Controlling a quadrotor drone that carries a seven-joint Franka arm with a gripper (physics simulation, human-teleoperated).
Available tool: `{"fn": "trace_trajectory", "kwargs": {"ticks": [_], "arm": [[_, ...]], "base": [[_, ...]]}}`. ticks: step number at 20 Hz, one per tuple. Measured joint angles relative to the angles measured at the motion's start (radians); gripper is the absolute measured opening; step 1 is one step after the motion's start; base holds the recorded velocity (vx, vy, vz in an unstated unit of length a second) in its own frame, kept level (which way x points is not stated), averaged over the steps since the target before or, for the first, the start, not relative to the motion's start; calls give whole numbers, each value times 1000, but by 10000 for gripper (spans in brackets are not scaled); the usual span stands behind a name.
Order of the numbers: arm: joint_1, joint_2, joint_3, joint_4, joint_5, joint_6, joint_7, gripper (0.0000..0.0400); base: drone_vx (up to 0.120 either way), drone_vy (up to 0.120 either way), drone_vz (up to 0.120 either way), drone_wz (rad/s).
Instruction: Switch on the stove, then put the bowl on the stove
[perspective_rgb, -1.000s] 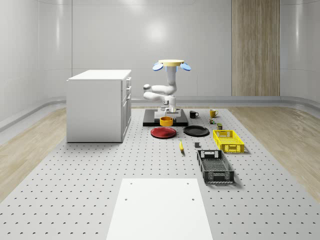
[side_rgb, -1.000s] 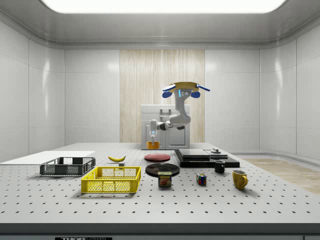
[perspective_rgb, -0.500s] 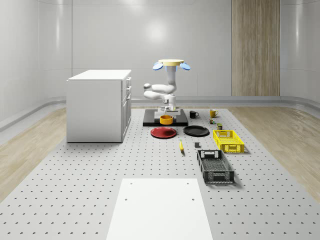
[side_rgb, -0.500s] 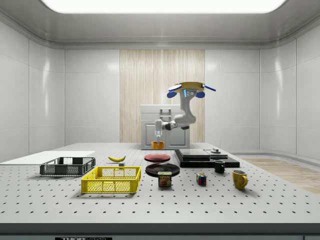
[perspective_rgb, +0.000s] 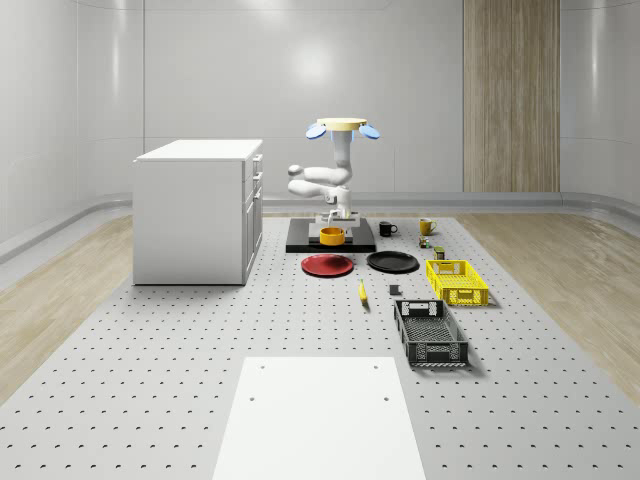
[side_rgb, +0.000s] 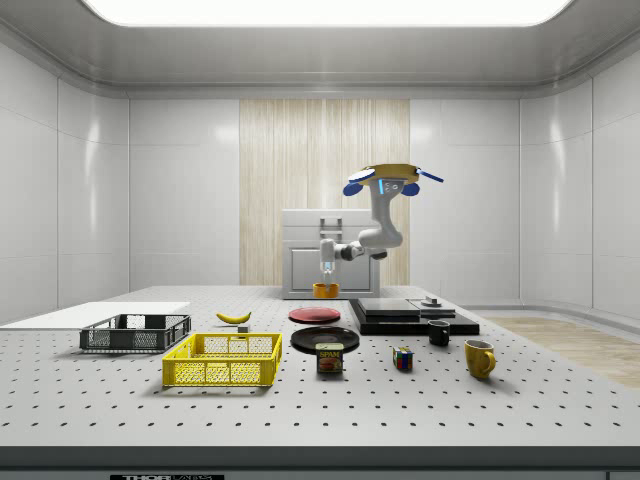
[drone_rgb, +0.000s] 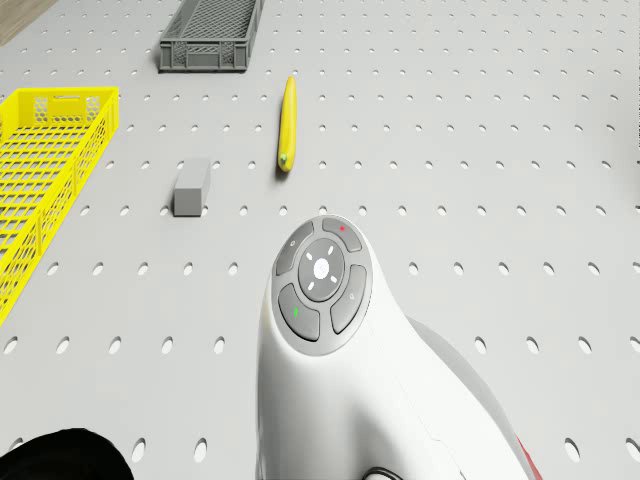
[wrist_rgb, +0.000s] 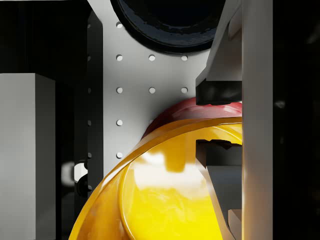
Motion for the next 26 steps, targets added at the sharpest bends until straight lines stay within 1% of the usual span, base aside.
{"fn": "trace_trajectory", "kwargs": {"ticks": [2, 9, 11, 26], "arm": [[0, 0, 0, 0, 0, 0, 0, 100], [0, -1, 0, 0, 1, 1, 0, 100], [-1, -2, 0, 0, 1, 2, 0, 100], [-1, -3, 1, 0, 1, 3, 1, 100]], "base": [[-120, 80, 0, 0], [-120, 0, 0, 0], [-120, -80, 0, 0], [-120, 0, 0, 0]]}}
